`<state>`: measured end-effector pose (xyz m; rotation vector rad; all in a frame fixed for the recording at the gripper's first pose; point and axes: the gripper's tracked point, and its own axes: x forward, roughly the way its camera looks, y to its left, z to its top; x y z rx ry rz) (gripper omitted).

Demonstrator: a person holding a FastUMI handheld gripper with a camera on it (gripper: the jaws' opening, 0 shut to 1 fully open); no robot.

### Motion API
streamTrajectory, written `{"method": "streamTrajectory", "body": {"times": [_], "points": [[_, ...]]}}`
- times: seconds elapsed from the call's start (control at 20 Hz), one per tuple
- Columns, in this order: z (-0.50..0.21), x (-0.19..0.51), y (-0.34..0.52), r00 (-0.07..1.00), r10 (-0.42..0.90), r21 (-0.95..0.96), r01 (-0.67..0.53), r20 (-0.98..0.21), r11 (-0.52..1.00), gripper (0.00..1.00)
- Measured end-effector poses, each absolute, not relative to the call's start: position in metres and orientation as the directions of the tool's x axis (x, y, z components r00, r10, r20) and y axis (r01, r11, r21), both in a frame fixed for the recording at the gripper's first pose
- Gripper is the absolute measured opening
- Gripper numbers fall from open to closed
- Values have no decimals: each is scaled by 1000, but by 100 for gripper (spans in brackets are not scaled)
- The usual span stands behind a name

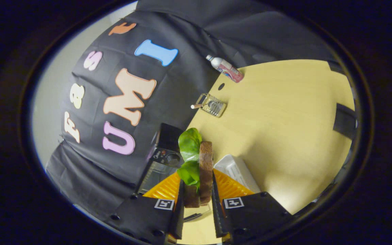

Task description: Open the toaster oven, put the food inside, and close the toaster oven door.

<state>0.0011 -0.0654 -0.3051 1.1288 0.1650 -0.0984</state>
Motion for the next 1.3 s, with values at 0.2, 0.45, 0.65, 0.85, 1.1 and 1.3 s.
{"method": "streamTrajectory", "body": {"times": [0.2,0.45,0.65,0.85,1.1,1.3], "points": [[-303,13,-25,987,-28,921,156,-156,357,39],[-293,46,44,992,-49,946,123,-114,300,38],[-286,84,94,992,-60,952,119,-107,281,39],[-285,122,126,989,-96,957,130,-109,261,39],[-291,159,151,986,-115,949,148,-120,278,38],[-293,180,161,989,-94,931,142,-117,336,38]]}}
